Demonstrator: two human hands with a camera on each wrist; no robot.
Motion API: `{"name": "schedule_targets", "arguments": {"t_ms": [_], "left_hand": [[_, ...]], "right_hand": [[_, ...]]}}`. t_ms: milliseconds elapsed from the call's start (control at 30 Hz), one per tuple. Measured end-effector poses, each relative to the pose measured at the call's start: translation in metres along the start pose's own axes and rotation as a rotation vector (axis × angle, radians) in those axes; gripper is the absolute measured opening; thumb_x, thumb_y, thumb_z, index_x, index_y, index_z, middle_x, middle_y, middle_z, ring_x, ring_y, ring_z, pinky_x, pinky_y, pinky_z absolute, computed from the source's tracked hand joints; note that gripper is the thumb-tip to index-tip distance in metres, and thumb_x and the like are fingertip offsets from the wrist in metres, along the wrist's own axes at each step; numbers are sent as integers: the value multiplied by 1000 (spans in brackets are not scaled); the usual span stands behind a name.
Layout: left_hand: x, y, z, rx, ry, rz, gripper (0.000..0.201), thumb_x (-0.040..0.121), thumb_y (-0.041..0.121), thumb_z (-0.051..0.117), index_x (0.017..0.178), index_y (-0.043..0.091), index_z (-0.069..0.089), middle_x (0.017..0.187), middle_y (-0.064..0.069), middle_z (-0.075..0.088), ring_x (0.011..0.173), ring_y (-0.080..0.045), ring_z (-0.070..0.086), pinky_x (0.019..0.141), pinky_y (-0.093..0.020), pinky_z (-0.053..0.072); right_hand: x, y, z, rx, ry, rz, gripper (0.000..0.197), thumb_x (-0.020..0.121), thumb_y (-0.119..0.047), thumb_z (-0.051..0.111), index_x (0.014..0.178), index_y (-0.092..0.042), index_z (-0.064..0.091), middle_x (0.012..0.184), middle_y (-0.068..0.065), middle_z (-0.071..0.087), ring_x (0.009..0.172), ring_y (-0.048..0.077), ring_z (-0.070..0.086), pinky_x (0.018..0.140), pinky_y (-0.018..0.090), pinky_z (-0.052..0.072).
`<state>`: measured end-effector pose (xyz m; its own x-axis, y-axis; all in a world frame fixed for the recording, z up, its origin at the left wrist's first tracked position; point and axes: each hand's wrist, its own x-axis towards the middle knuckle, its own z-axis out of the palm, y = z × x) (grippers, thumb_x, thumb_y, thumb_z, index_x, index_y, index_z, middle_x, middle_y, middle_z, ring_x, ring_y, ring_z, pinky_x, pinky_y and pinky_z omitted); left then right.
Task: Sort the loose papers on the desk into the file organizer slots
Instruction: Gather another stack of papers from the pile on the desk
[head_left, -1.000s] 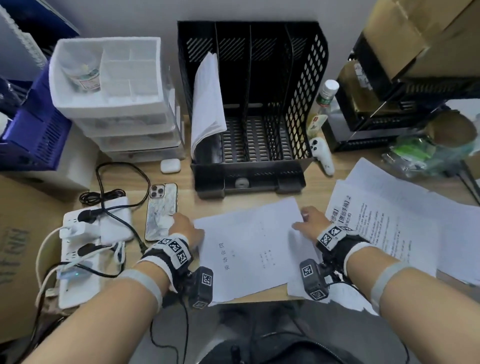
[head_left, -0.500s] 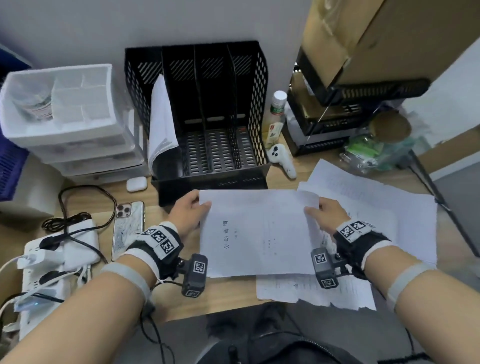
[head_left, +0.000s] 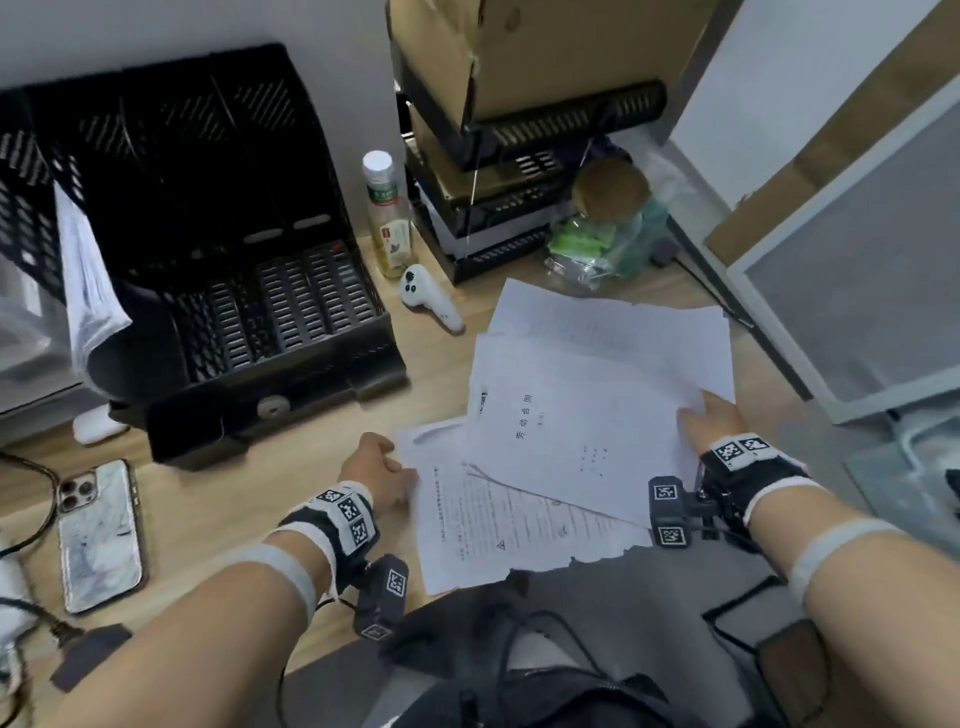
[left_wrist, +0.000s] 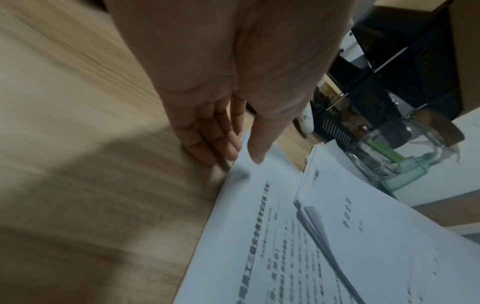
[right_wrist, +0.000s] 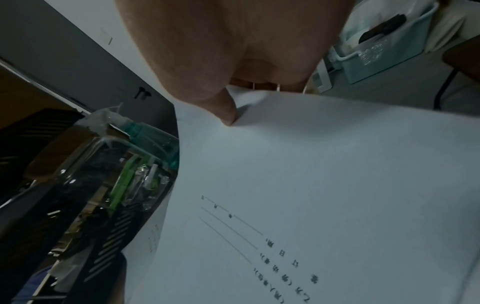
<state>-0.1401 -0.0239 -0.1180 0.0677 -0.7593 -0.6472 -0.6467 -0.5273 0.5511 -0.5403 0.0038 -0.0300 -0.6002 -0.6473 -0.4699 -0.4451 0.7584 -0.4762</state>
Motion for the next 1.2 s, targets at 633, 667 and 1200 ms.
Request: {"name": "schedule_targets", "arguments": {"t_ms": [633,667,1200], "left_hand": [[-4,12,-54,-84,339,-106,16,92,11,51,104,21,52,96,-14,67,79,-31,61,69,-32,45],[-7,14,-54,-62,347,-90,19,90,11,56,106,19,51,100,-13,64,86,-31,60,75,-32,44],[-11,69,8,-67,-78,96,34,79,32,82,106,18,66,107,-4,73,98,-27,70,86,-41,56]], "right_hand": [[38,26,-3,-43,-106,79,23,87,-9,46,107,-8,57,102,15,59,88,31,56,71,31,46],[36,25,1,-58,-130,86,21,88,-9,47,106,-9,57,100,14,58,86,31,55,67,30,43],[27,23,22,399,-569,-30,33,78,3,54,105,-8,69,90,7,68,80,24,58,68,32,48]]}}
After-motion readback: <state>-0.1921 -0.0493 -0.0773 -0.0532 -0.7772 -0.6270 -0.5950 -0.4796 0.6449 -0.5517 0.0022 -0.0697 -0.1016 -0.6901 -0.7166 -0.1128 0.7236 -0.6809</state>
